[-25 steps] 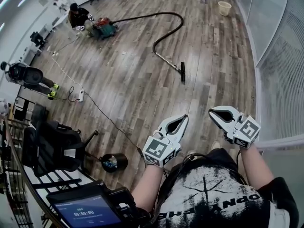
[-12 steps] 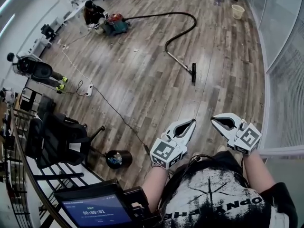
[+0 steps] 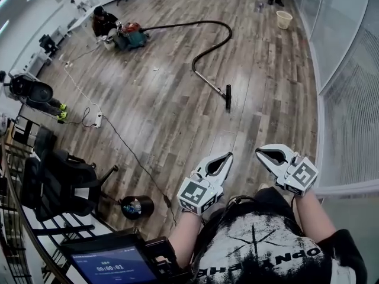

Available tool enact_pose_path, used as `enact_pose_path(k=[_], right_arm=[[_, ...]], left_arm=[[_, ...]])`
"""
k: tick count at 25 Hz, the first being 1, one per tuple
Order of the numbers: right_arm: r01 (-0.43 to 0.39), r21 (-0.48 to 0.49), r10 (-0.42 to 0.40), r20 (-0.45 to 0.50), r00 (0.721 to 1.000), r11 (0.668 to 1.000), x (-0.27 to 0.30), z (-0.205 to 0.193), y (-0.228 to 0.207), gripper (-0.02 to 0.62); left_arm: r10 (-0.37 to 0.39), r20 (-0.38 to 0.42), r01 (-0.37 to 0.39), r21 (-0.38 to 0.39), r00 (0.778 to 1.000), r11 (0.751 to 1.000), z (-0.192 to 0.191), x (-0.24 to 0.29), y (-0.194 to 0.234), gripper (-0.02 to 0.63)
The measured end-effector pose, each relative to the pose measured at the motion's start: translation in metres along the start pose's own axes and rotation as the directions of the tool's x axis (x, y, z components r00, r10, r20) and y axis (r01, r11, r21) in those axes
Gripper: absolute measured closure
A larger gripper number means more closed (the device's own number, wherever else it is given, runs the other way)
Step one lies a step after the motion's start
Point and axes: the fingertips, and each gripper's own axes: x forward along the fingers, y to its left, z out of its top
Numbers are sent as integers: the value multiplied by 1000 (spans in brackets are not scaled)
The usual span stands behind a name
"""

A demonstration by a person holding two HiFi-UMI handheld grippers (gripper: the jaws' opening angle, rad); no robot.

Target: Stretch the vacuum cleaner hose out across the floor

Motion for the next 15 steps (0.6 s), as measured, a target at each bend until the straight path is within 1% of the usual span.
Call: enact_pose_path(k=[4, 8, 11, 15], right_arm=[[12, -30, -12, -13, 1000, 999, -2, 0, -10, 588], [8, -30, -8, -29, 1000, 1000, 1, -1, -18, 588], [-9, -37, 7, -35, 999, 999, 7, 1, -27, 588], [-23, -22, 23, -24, 999, 999, 14, -1, -50, 588]], left_arm=[[-11, 11, 11, -4, 1000, 1000, 2, 9, 2, 607], [-25, 11, 25, -11, 1000, 1000, 1, 20, 3, 606], [-16, 19, 16, -21, 1000, 1000, 4, 30, 11, 606], [0, 22, 1, -18, 1000, 1000, 11, 46, 22, 606]])
